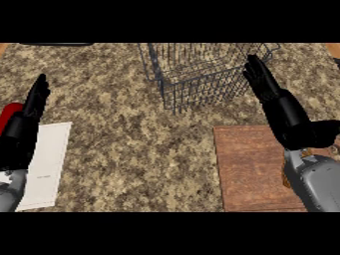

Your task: Pick the croissant from the cutting board and place it in the basket

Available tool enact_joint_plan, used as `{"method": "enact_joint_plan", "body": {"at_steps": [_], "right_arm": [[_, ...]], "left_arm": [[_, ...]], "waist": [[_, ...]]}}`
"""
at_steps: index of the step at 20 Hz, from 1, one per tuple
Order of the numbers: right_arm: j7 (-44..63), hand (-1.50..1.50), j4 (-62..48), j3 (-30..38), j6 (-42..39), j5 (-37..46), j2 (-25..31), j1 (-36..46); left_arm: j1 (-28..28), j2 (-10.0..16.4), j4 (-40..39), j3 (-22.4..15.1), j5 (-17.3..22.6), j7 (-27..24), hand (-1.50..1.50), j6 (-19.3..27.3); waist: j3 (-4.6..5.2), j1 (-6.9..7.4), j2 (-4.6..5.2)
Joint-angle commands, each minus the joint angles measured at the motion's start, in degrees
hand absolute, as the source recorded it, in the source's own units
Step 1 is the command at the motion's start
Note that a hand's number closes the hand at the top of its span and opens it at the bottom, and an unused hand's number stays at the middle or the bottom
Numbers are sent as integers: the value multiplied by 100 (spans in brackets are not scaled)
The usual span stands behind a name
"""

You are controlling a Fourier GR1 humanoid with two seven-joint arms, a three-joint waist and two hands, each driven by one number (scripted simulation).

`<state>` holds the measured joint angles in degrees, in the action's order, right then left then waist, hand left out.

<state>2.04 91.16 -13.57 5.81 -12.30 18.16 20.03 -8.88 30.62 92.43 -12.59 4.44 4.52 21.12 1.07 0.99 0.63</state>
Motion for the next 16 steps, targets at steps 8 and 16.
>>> {"method": "enact_joint_plan", "body": {"at_steps": [8,16], "right_arm": [[-1300,150,-303,840,-1014,-523,357,-281],[343,-150,53,-129,1020,1712,182,-242]], "left_arm": [[1274,-691,-1117,-177,1260,979,0,-762],[1526,-825,-1302,-149,1210,760,0,-793]], "waist": [[-114,-63,-18],[-81,-156,-112]]}}
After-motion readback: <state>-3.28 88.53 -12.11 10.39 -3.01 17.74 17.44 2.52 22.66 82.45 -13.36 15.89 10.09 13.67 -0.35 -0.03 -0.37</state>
